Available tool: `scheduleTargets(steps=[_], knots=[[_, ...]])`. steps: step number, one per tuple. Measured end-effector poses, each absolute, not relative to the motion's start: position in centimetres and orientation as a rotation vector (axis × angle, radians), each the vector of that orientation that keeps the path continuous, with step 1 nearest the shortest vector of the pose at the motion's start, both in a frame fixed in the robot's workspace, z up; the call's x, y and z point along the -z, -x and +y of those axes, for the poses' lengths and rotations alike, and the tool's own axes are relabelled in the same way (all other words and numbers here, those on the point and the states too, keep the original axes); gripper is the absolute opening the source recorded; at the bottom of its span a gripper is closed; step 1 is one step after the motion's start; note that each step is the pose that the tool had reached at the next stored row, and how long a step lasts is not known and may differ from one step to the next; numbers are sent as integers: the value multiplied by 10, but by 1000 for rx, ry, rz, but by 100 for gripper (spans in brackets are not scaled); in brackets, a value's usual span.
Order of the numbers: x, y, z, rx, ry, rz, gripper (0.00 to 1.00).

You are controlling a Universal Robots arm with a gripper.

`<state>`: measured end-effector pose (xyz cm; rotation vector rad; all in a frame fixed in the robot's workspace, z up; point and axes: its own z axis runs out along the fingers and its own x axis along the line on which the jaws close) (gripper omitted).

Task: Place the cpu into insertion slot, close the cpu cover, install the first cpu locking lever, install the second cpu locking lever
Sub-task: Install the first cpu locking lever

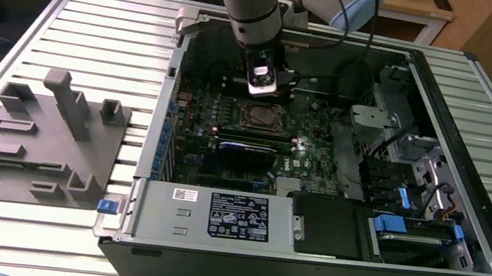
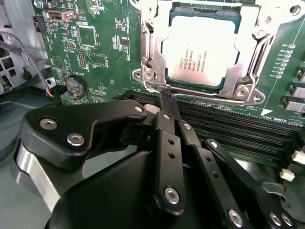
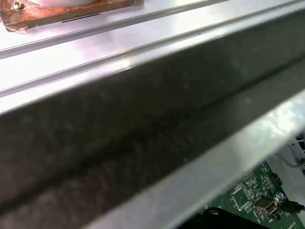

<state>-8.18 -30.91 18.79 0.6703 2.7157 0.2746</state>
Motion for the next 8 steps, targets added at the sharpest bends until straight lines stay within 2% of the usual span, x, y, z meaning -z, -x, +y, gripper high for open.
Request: scheduleTargets(steps=[8], knots=[[-187,82,-311,-274,-685,2711,11]])
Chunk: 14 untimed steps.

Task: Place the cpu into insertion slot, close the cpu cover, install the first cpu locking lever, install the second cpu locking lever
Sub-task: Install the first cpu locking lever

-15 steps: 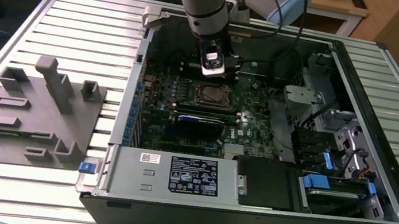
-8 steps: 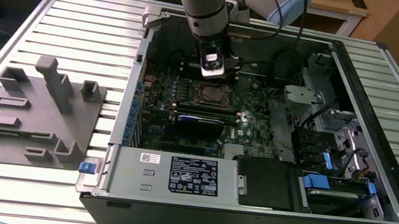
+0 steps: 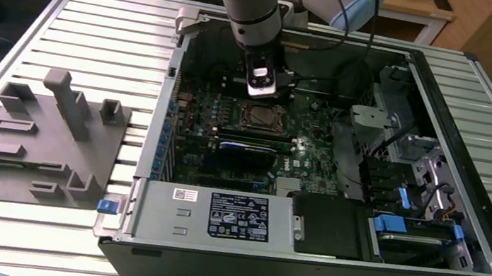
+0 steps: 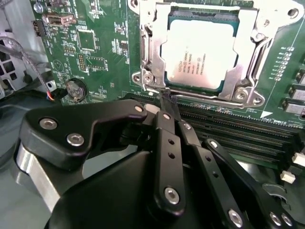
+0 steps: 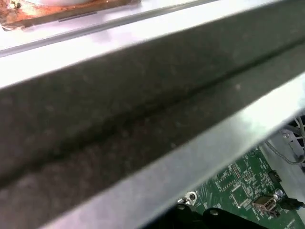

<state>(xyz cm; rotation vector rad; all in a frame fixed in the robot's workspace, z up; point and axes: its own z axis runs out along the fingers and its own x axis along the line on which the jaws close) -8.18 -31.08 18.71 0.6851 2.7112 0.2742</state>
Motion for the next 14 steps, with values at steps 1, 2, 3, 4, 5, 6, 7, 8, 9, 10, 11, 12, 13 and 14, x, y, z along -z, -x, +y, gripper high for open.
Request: scheduleTargets(steps=[1,2,3,4,5,6,7,8,9,10,11,12,13,14], knots=[[-187,82,-311,-275,-687,2711,11],[-187,82,-311,-276,-689,2711,11],[-187,82,-311,-277,-690,2711,11],[-187,82,-311,-278,-690,2710,11],[-187,82,-311,-279,-691,2710,11],[-187,82,-311,-279,-691,2710,11],[-187,82,-311,-280,-692,2710,11],[-187,82,-311,-281,-693,2710,11],[-187,82,-311,-283,-693,2710,11],[-187,82,-311,-286,-694,2710,11],[-187,82,-311,-289,-695,2710,11],[-187,82,-312,-293,-697,2710,11],[-187,82,-312,-299,-698,2710,11],[-187,82,-313,-305,-700,2710,11]])
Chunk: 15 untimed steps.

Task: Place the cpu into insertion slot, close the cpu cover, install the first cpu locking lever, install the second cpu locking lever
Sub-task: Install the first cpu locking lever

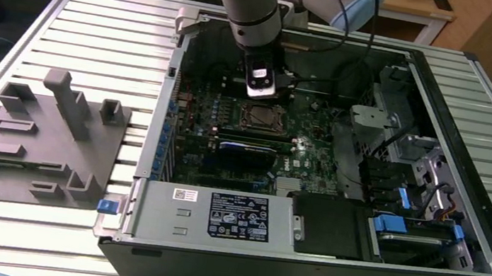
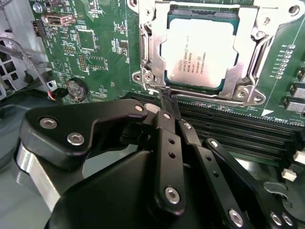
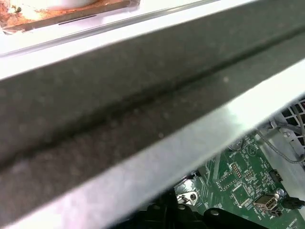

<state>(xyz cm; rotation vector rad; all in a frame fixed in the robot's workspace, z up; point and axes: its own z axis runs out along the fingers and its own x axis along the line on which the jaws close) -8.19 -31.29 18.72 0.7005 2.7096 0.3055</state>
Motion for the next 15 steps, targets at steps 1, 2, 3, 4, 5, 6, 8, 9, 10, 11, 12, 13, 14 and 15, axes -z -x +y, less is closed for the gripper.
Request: scheduleTargets(steps=[1,2,3,4,5,6,8,9,10,11,12,13,14,15], knots=[[-187,82,-313,-311,-702,2709,11],[-187,82,-314,-320,-705,2709,11],[-187,82,-314,-328,-707,2709,11],[-187,82,-314,-335,-709,2709,11],[-187,82,-314,-337,-710,2709,11],[-187,82,-314,-338,-710,2709,11],[-187,82,-314,-338,-711,2709,11],[-188,82,-314,-338,-711,2709,11],[-189,82,-314,-338,-711,2709,11],[-190,82,-314,-338,-711,2709,11],[-192,82,-314,-338,-712,2709,11],[-194,82,-314,-337,-712,2709,11],[-196,82,-314,-338,-712,2709,11],[-196,82,-314,-338,-712,2709,11]])
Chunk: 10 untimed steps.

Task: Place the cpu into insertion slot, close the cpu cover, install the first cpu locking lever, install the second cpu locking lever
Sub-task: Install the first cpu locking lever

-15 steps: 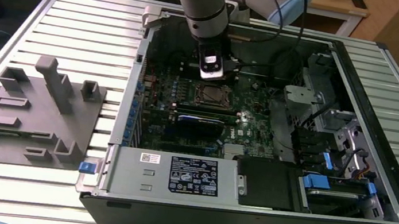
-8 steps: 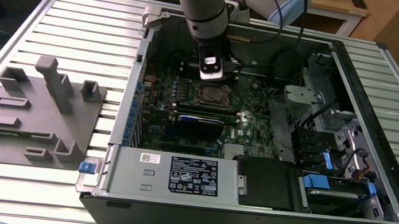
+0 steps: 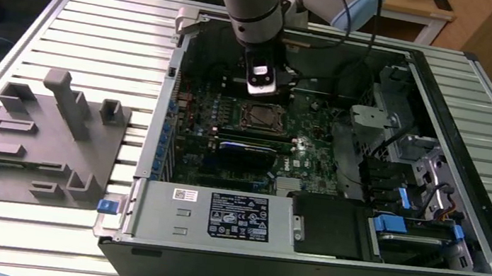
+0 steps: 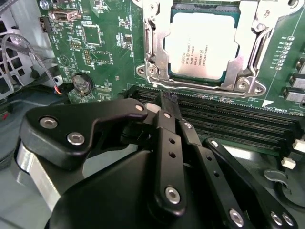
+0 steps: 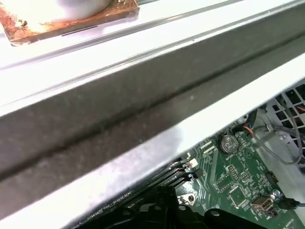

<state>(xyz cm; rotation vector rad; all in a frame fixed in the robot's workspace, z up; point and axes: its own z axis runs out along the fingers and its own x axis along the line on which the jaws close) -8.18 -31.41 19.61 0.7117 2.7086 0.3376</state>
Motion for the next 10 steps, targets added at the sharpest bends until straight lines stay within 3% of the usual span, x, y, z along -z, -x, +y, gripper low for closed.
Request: scheduleTargets(steps=[10], knots=[[-194,82,-320,-339,-710,2702,11]])
